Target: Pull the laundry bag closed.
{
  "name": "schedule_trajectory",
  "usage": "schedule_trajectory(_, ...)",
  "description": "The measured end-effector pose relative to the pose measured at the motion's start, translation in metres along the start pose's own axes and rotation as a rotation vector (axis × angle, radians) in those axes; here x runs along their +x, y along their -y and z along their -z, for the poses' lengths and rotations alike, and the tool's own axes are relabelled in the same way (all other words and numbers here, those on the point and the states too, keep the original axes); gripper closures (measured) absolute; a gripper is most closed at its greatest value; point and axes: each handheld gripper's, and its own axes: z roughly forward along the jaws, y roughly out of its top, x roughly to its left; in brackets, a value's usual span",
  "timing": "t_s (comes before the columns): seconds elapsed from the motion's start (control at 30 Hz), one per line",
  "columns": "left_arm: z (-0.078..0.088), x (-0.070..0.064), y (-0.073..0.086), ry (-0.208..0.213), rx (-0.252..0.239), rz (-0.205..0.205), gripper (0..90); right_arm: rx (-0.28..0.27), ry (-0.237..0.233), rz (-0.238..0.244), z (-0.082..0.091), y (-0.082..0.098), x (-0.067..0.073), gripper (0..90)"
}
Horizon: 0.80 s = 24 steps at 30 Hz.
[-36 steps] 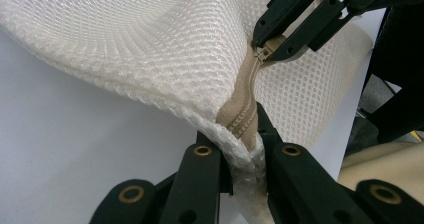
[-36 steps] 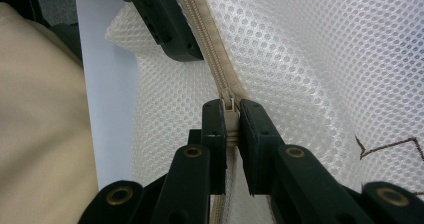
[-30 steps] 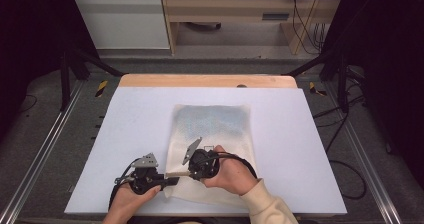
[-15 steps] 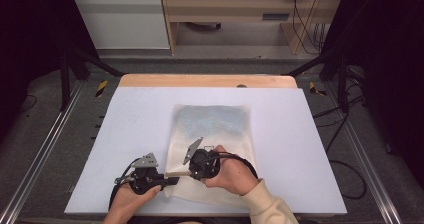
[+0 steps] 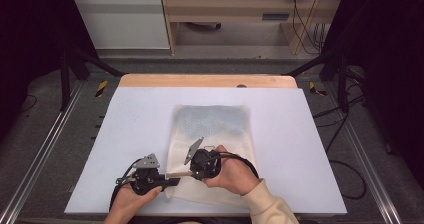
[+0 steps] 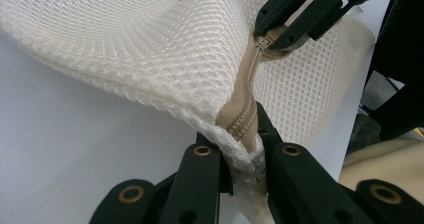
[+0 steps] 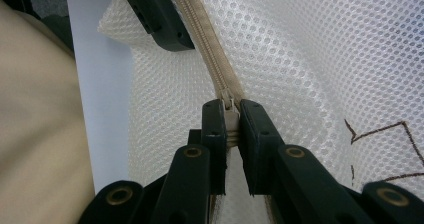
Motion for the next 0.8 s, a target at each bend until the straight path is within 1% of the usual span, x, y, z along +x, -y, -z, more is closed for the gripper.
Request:
schedule_trajectory(0.13,-0.0005,-0.0005,-0.0001,0.003,0.0,-0.001,84.9,-0.004,-0.001,-0.003,0.0006,0.0007,-0.0004,81.9)
schedule_trajectory(0.23,-0.0005,-0.0013,-0.0003,-0.005,0.001,-0.006,84.8,0.002,0.0,0.004,0.0015,0.0007,-0.0002,81.9)
schedule_trajectory(0.4,0.0,-0.0017,-0.0008,-0.002,-0.002,-0.008,84.8,0.004,0.004,0.009,0.0033,0.0003,0.0005,81.9)
schedule_trajectory(0.6,-0.0002,-0.0021,-0.0009,-0.001,-0.001,-0.01,84.7,0.001,0.001,0.004,0.0037,0.001,0.0006,82.0)
schedule_trajectory(0.7,-0.0004,-0.003,-0.0012,-0.012,-0.002,-0.015,84.6,0.003,0.0,0.005,0.0036,0.0016,0.0,82.0)
schedule_trajectory(0.77,-0.0002,-0.0028,-0.0012,-0.008,-0.003,-0.014,84.6,0.007,0.001,-0.002,0.0043,0.0021,-0.0003,81.9)
schedule_trajectory(0.8,0.0,-0.0026,-0.0012,-0.008,-0.003,-0.014,84.6,0.001,-0.001,0.003,0.0045,0.0026,-0.0007,81.9)
